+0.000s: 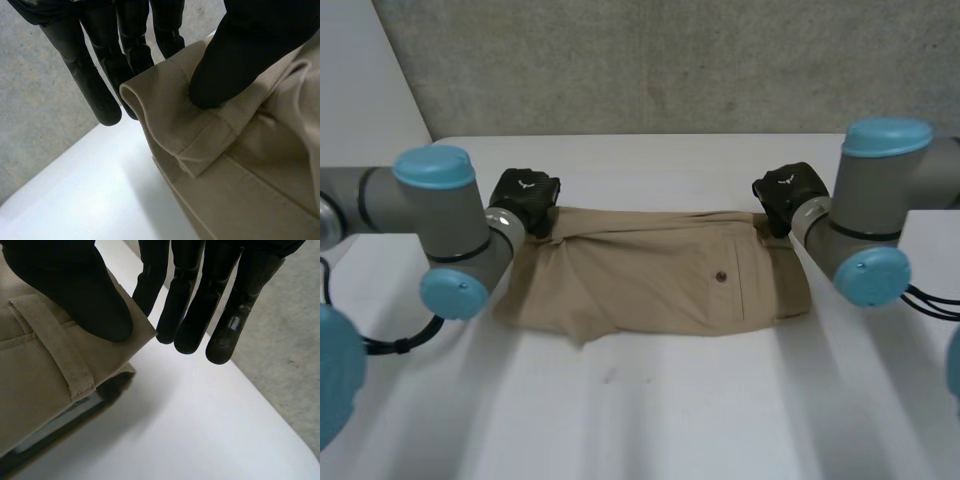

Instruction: Fold the shorts.

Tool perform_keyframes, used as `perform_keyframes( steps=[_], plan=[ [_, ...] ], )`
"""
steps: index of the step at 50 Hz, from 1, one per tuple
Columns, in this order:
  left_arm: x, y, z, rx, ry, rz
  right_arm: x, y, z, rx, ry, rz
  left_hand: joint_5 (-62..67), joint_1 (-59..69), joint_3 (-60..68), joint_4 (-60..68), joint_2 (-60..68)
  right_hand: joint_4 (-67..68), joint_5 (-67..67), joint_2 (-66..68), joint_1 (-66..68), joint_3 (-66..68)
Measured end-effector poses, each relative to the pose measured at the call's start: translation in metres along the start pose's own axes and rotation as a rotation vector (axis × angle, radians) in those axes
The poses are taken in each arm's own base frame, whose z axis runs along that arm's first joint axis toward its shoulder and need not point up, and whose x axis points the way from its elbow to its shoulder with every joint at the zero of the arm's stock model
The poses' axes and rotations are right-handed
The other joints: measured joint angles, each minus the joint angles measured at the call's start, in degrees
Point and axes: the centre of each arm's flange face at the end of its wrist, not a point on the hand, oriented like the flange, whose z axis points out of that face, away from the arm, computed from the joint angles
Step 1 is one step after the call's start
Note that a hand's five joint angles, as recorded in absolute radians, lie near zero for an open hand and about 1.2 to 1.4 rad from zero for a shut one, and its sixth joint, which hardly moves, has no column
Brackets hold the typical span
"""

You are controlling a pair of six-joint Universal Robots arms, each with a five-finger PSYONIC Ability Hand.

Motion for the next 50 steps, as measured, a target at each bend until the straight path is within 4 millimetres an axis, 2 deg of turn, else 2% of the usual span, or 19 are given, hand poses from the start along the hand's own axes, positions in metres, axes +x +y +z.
perform_keyframes(
  steps=[7,8,9,11,12,13,14,17,19,21,23,27,31,35,40,46,50],
  plan=[
    [0.004,0.012,0.021,0.067,-0.029,0.083,-0.010,0.004,0.024,0.065,0.078,-0.008,-0.6,-0.3,-0.9,-1.0,-1.4,0.0,0.0,0.0,0.0,0.0],
    [0.005,0.013,0.023,0.075,-0.032,0.093,-0.011,0.004,0.026,0.073,0.085,-0.010,-12.7,-11.5,-13.6,-14.1,-15.1,-1.4,-1.2,-1.2,-0.5,-1.2],
    [0.008,0.014,0.023,0.084,-0.033,0.105,-0.013,0.004,0.029,0.087,0.099,-0.012,-28.2,-29.5,-30.3,-30.0,-30.8,-5.1,-4.2,-5.4,-2.2,-5.5],
    [0.009,0.015,0.023,0.090,-0.032,0.112,-0.014,0.004,0.031,0.095,0.107,-0.014,-28.2,-29.5,-30.3,-30.0,-30.8,-5.1,-4.2,-5.4,-2.2,-5.5],
    [0.012,0.016,0.023,0.098,-0.032,0.121,-0.015,0.002,0.032,0.104,0.121,-0.014,-51.6,-50.6,-53.0,-53.9,-53.6,-26.9,-25.1,-26.6,-21.8,-26.4],
    [0.013,0.016,0.022,0.100,-0.032,0.124,-0.014,0.001,0.033,0.109,0.129,-0.012,-53.1,-51.0,-54.0,-55.4,-54.9,-26.9,-25.1,-26.6,-21.8,-26.4],
    [0.014,0.017,0.021,0.103,-0.031,0.126,-0.013,-0.002,0.033,0.115,0.145,-0.009,-53.8,-51.0,-54.8,-56.1,-55.6,-50.3,-48.9,-49.7,-41.1,-49.7],
    [0.015,0.016,0.020,0.107,-0.031,0.128,-0.011,-0.006,0.032,0.122,0.158,-0.004,-54.7,-51.0,-56.2,-57.3,-56.9,-50.3,-48.9,-49.7,-41.1,-49.7],
    [0.013,0.005,0.012,0.131,-0.036,0.128,-0.003,-0.020,0.025,0.138,0.185,0.011,-54.7,-51.0,-56.2,-57.3,-57.0,-55.0,-53.5,-54.7,-43.8,-55.4],
    [0.013,0.005,0.012,0.131,-0.036,0.128,-0.003,-0.020,0.025,0.138,0.185,0.011,-54.7,-51.0,-56.2,-57.3,-57.0,-55.0,-53.5,-54.7,-43.8,-55.4],
    [0.009,-0.010,0.001,0.152,-0.042,0.124,0.002,-0.030,0.015,0.135,0.178,0.021,-54.7,-51.0,-56.2,-57.3,-57.1,-55.0,-53.5,-54.7,-43.8,-55.4],
    [0.004,-0.022,-0.013,0.159,-0.043,0.116,0.001,-0.032,0.002,0.096,0.110,0.019,-54.7,-51.0,-56.2,-57.3,-57.1,-55.0,-53.5,-54.7,-43.8,-55.4],
    [0.002,-0.024,-0.017,0.156,-0.041,0.111,-0.003,-0.030,-0.003,0.066,0.057,0.018,-54.7,-51.0,-56.2,-57.3,-57.1,-55.0,-53.5,-54.7,-43.8,-55.4],
    [0.002,-0.018,-0.014,0.147,-0.039,0.108,-0.010,-0.023,-0.006,0.035,-0.020,0.018,-54.7,-51.0,-56.2,-57.3,-57.1,-55.0,-53.5,-54.7,-43.8,-55.4],
    [0.007,-0.004,-0.002,0.132,-0.024,0.107,-0.016,-0.017,0.001,0.035,-0.056,0.017,-54.7,-51.0,-56.2,-57.3,-57.1,-55.0,-53.5,-54.7,-43.8,-55.4],
    [0.016,0.017,0.014,0.114,-0.005,0.106,-0.026,-0.004,0.023,0.049,-0.072,0.014,-54.7,-51.0,-56.2,-57.3,-57.1,-55.0,-53.5,-54.7,-43.8,-55.4],
    [0.013,0.025,0.027,0.117,-0.022,0.113,-0.029,0.003,0.039,0.071,-0.051,0.010,-54.7,-51.0,-56.2,-57.3,-57.1,-55.0,-53.7,-54.7,-43.8,-55.4]
  ],
)
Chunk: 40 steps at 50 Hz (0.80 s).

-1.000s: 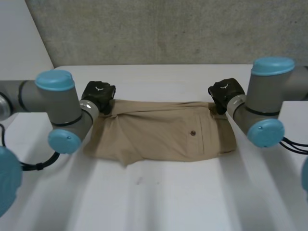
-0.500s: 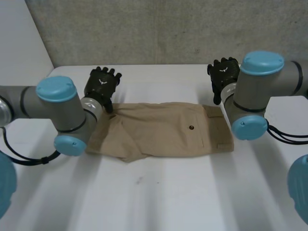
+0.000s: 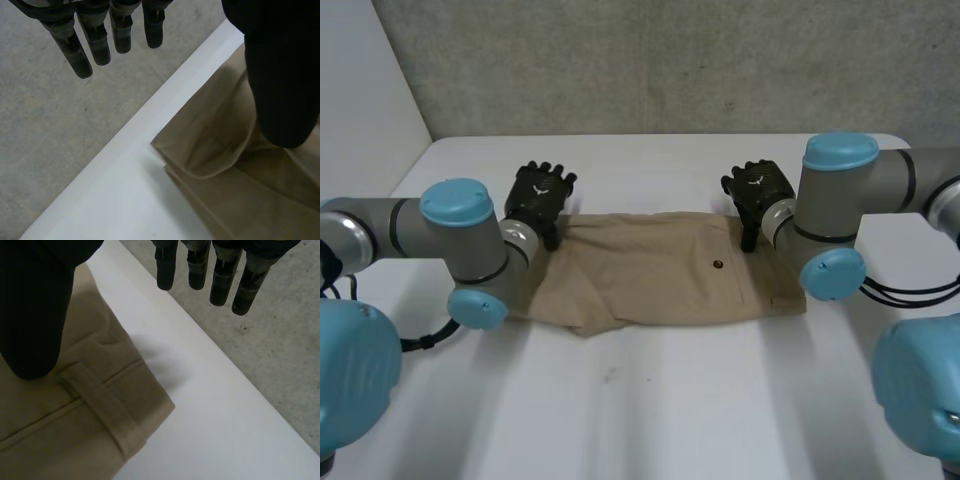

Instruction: Fold the shorts.

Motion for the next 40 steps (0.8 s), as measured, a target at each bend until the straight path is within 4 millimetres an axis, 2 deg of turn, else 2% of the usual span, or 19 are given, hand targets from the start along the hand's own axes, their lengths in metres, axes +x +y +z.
perform_keyframes(
  steps=[10,18,25,27,30,34,40],
  plan=[
    [-0.034,0.017,0.030,0.028,-0.098,0.046,0.003,0.004,0.021,0.050,0.069,-0.007,0.0,0.1,0.0,0.0,0.0,0.0,-0.1,0.0,0.0,0.0],
    [-0.039,0.013,0.032,0.048,-0.115,0.064,0.008,-0.001,0.019,0.050,0.100,-0.007,0.0,0.1,0.0,0.0,0.0,0.0,-0.1,0.0,0.0,0.0],
    [-0.031,-0.002,0.017,0.040,-0.087,0.060,0.009,-0.008,0.011,0.016,0.094,-0.001,0.0,0.1,0.0,0.0,0.0,0.0,-0.1,0.0,0.0,0.0],
    [-0.030,-0.023,-0.002,0.044,-0.067,0.046,0.015,-0.015,0.002,-0.018,0.093,0.010,0.0,0.0,0.0,0.0,0.0,0.0,-0.1,0.0,0.0,0.0],
    [-0.027,-0.036,-0.015,0.050,-0.050,0.024,0.019,-0.020,-0.003,-0.032,0.093,0.019,0.0,0.0,0.0,0.0,0.0,0.0,-0.1,0.0,0.0,0.0],
    [-0.014,-0.054,-0.036,0.061,-0.005,-0.053,0.027,-0.031,-0.014,-0.055,0.090,0.037,0.0,0.0,0.0,0.0,0.0,0.0,-0.1,0.0,0.0,0.0],
    [0.000,-0.053,-0.040,0.058,0.029,-0.130,0.029,-0.035,-0.025,-0.087,0.069,0.045,0.0,0.0,0.0,0.0,0.0,0.0,-0.1,0.0,0.0,0.0]
  ],
)
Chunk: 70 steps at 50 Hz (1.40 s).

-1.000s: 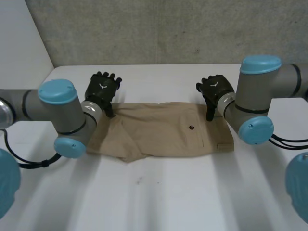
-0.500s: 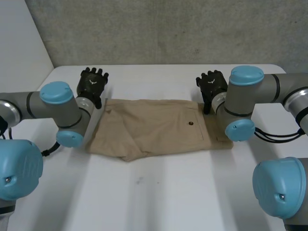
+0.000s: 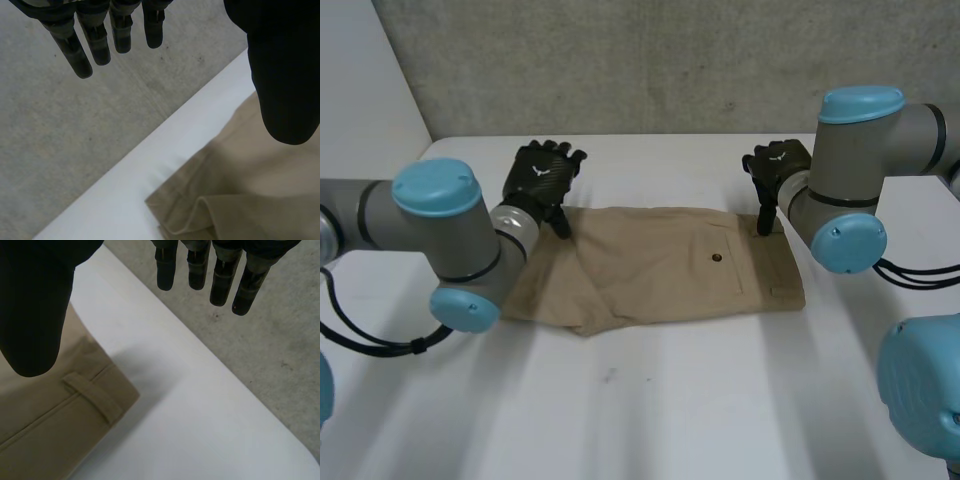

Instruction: Fold the shorts.

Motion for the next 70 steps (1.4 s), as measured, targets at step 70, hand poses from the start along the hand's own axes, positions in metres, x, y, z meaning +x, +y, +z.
perform_keyframes(
  steps=[70],
  plan=[
    [-0.027,-0.034,-0.120,-0.095,-0.042,-0.152,0.001,0.075,-0.108,-0.092,-0.162,0.069,0.0,0.0,0.0,0.0,0.0,14.6,13.1,14.8,12.1,15.4]
  ],
)
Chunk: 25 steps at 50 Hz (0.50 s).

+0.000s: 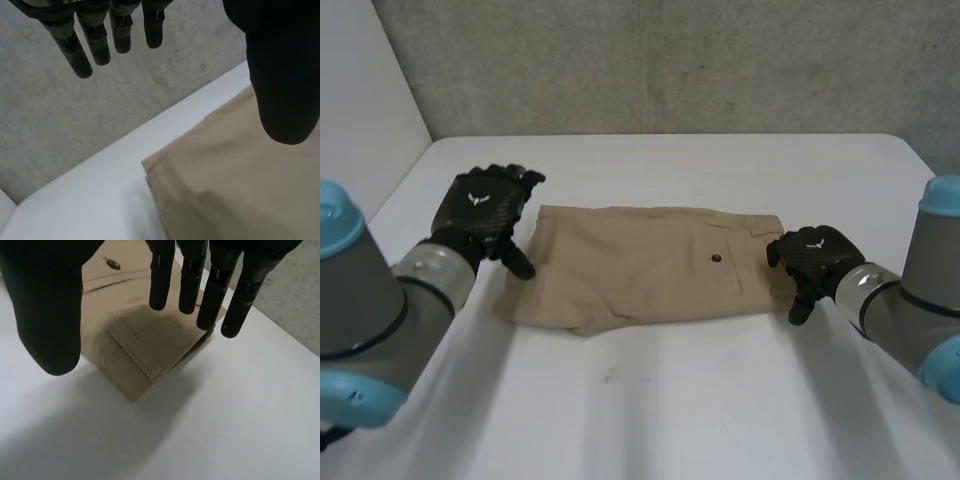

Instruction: Fold the shorts.

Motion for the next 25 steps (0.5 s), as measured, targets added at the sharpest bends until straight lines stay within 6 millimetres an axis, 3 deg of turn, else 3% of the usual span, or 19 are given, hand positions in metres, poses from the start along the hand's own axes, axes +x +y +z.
perform_keyframes(
  steps=[5,13,14,16,17,25],
  plan=[
    [0.004,0.007,-0.017,-0.024,0.009,-0.020,-0.002,0.011,0.015,0.035,0.013,-0.007,0.0,0.0,0.0,0.0,0.0,1.6,1.4,1.8,1.5,1.7],
    [0.004,0.015,-0.027,-0.050,0.007,-0.018,-0.003,0.020,0.031,0.057,0.024,-0.012,0.0,0.0,0.0,0.0,0.0,7.1,6.7,7.5,6.3,7.3],
    [0.003,0.017,-0.027,-0.056,0.004,-0.017,-0.003,0.024,0.037,0.059,0.028,-0.013,0.0,0.0,0.0,0.0,0.0,17.6,16.8,19.0,15.0,18.8],
    [0.003,0.018,-0.028,-0.059,0.002,-0.017,-0.002,0.025,0.040,0.061,0.033,-0.014,0.0,0.0,0.0,0.0,0.0,17.6,16.8,19.0,15.0,18.8],
    [0.002,0.019,-0.028,-0.063,0.000,-0.018,-0.001,0.027,0.043,0.065,0.040,-0.015,0.0,0.0,0.0,0.0,0.0,37.3,34.3,38.3,26.3,37.0],
    [0.001,0.020,-0.027,-0.068,-0.006,-0.022,0.020,0.030,0.047,0.061,0.097,0.000,0.0,0.0,0.0,0.0,0.0,40.2,35.6,39.8,27.8,38.6]
  ],
)
